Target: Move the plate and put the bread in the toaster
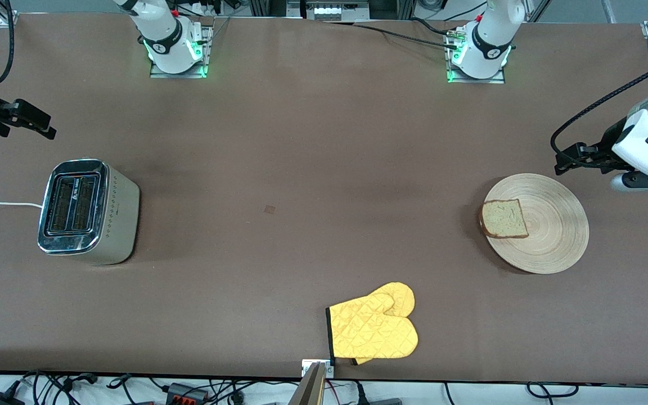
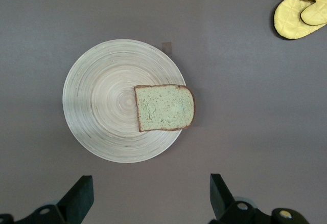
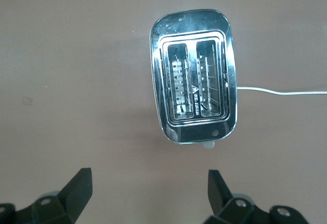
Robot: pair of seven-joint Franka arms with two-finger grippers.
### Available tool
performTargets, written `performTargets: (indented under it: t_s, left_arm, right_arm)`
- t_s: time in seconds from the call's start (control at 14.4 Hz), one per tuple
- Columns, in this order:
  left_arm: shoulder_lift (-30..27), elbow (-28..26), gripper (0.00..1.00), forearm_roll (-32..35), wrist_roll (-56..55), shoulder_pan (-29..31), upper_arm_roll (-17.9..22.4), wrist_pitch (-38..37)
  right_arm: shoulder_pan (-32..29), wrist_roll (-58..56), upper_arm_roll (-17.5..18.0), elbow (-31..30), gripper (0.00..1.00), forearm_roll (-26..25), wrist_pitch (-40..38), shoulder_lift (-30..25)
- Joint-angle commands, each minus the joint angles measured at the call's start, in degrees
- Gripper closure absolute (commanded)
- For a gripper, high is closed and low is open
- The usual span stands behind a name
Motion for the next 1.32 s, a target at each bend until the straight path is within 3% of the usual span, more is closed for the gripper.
performTargets:
  t_s: [0.0, 0.62, 0.76, 0.9, 1.25]
  left_arm:
    - [0.03, 0.27, 0.00, -1.13, 1.28, 0.22, 0.21, -0.45]
    - [1.52, 0.27, 0.00, -1.22, 1.36, 0.57, 0.30, -0.27]
    - [2.31, 0.36, 0.00, -1.48, 2.41, 3.11, 0.21, -0.18]
    - [3.89, 0.88, 0.00, -4.37, 8.01, 5.65, 0.39, -0.18]
    - [16.09, 7.91, 0.00, -10.17, 28.75, 15.84, 0.30, -3.26]
  right_arm:
    - [-0.37, 0.37, 0.16, -1.30, 0.00, -0.05, -0.05, -1.30]
    - [-0.46, 0.29, -0.11, -1.04, 0.00, -0.05, 0.47, -0.86]
    - [-0.46, 0.29, -0.11, -1.04, 0.00, -0.05, 0.56, -0.77]
    - [-0.29, 0.29, -0.02, -0.86, 0.00, -0.05, 0.56, -0.60]
    - [-0.20, 0.29, -0.02, 0.54, 0.00, 0.04, -0.14, 0.63]
